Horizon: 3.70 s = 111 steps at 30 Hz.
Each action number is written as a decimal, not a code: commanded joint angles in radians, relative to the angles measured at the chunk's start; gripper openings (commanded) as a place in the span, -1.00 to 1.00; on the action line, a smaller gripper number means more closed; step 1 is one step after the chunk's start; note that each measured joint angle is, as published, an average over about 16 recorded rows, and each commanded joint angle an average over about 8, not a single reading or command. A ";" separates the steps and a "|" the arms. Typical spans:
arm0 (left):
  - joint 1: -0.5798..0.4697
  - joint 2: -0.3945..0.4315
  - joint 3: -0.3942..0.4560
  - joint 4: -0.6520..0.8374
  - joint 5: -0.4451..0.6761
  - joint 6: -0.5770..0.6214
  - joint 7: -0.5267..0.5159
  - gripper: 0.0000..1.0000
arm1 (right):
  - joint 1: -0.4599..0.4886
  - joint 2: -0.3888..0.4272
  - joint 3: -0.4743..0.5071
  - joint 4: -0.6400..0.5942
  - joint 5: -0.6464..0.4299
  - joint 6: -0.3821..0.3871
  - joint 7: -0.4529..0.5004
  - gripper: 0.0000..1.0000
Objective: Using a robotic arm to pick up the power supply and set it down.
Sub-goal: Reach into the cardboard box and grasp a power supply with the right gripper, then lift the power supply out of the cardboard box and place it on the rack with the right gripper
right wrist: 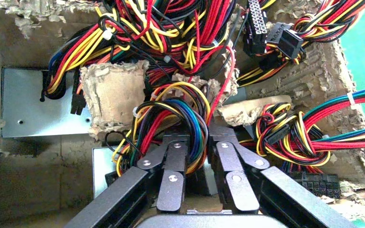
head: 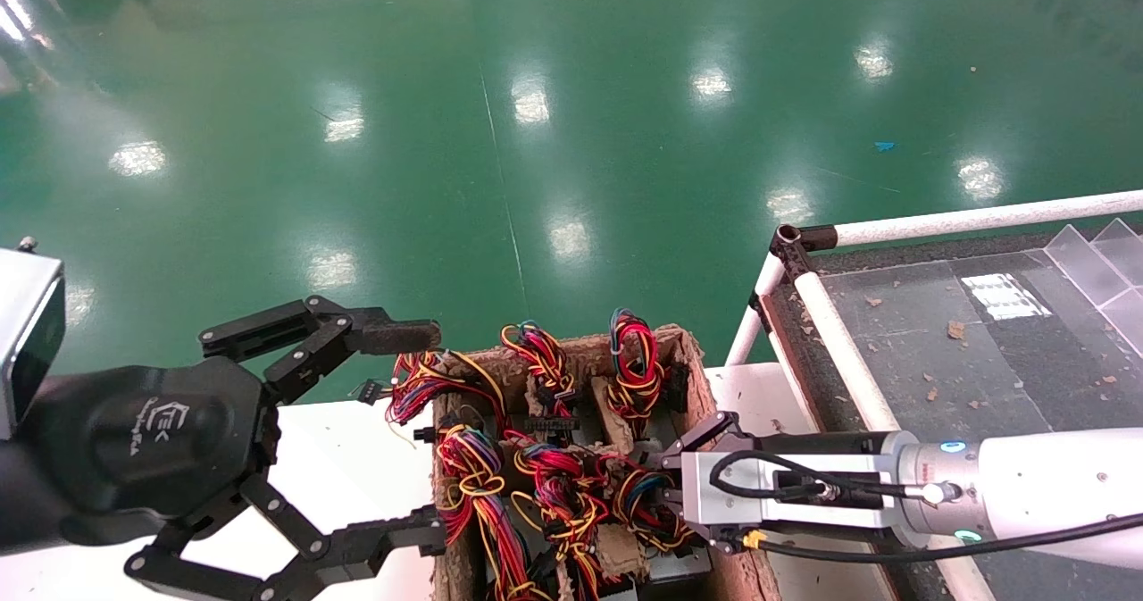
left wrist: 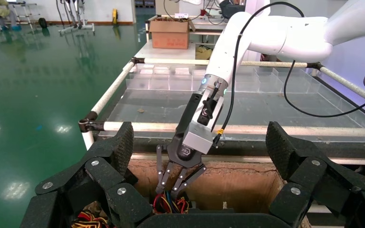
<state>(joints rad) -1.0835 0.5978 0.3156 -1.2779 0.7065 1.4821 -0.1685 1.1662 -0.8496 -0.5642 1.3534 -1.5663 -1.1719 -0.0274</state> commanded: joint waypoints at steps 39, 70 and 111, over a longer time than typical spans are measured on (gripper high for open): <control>0.000 -0.001 0.001 0.000 -0.001 -0.001 0.001 1.00 | -0.003 0.284 0.415 -0.005 0.441 0.152 -0.188 -1.00; -0.001 -0.001 0.002 0.000 -0.002 -0.001 0.001 1.00 | 0.119 0.084 0.290 -0.313 0.102 0.403 -0.330 -1.00; -0.001 -0.002 0.004 0.000 -0.003 -0.002 0.002 1.00 | 0.152 0.116 0.238 -0.326 0.053 0.308 -0.241 1.00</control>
<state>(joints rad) -1.0844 0.5962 0.3194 -1.2779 0.7039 1.4805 -0.1666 1.3193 -0.7352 -0.3259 1.0232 -1.5106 -0.8661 -0.2680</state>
